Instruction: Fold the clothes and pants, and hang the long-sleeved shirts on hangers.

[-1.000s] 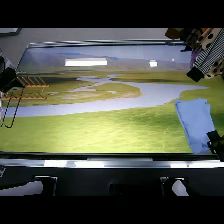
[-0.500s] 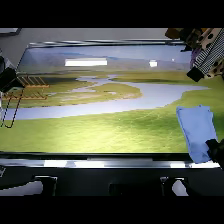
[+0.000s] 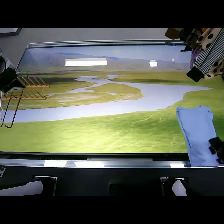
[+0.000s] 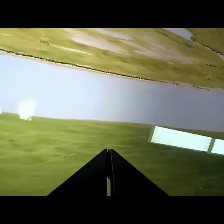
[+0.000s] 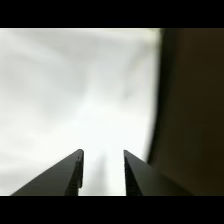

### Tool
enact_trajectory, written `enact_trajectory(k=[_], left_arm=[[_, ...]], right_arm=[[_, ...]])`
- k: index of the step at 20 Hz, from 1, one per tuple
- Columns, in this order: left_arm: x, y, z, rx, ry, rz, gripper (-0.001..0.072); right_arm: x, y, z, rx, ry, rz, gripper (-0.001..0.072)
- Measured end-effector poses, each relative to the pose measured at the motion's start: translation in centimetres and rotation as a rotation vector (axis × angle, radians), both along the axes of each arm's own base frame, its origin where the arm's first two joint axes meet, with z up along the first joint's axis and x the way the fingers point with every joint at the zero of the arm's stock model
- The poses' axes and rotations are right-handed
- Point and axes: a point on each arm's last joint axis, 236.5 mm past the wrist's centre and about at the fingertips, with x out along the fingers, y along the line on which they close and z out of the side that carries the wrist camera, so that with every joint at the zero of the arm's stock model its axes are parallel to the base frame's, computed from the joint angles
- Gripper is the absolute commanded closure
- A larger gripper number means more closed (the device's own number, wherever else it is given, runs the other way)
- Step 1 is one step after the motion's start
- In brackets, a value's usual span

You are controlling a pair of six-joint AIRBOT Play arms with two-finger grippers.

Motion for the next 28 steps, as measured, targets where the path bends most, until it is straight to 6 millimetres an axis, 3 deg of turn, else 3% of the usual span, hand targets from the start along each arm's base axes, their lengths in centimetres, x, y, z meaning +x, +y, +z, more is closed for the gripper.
enact_trajectory(k=[2,4,6,9,11,13,16,20,28], left_arm=[[0.3,-0.3,-0.5,0.009,0.000,-0.018,0.0693],[0.7,-0.9,-1.3,0.029,-0.006,-0.046,0.0693],[1.0,-1.6,-2.4,0.085,-0.012,-0.080,0.0694],[0.4,-3.7,-4.2,0.177,-0.024,-0.173,0.0693],[-0.8,-5.0,-5.8,0.216,-0.012,-0.229,0.0693],[-2.2,-5.9,-7.3,0.232,0.007,-0.268,0.0692],[-4.1,-6.3,-9.2,0.248,0.051,-0.303,0.0690],[-5.5,-6.6,-10.6,0.249,0.096,-0.324,0.0690],[-6.0,-6.6,-11.1,0.249,0.113,-0.333,0.0691]], right_arm=[[5.0,0.3,2.3,0.002,-0.175,0.128,0.0491],[10.6,2.4,5.0,0.021,-0.350,0.300,0.0524],[15.2,6.6,7.2,0.058,-0.462,0.496,0.0603],[19.1,15.5,8.3,0.152,-0.517,0.793,0.0604],[19.6,21.4,8.2,0.217,-0.511,0.962,0.0604],[19.1,25.9,8.1,0.265,-0.494,1.097,0.0603],[18.1,29.4,7.9,0.302,-0.465,1.223,0.0601],[17.0,30.5,7.5,0.312,-0.417,1.294,0.0601],[15.6,30.7,6.8,0.337,-0.350,1.327,0.0601]])
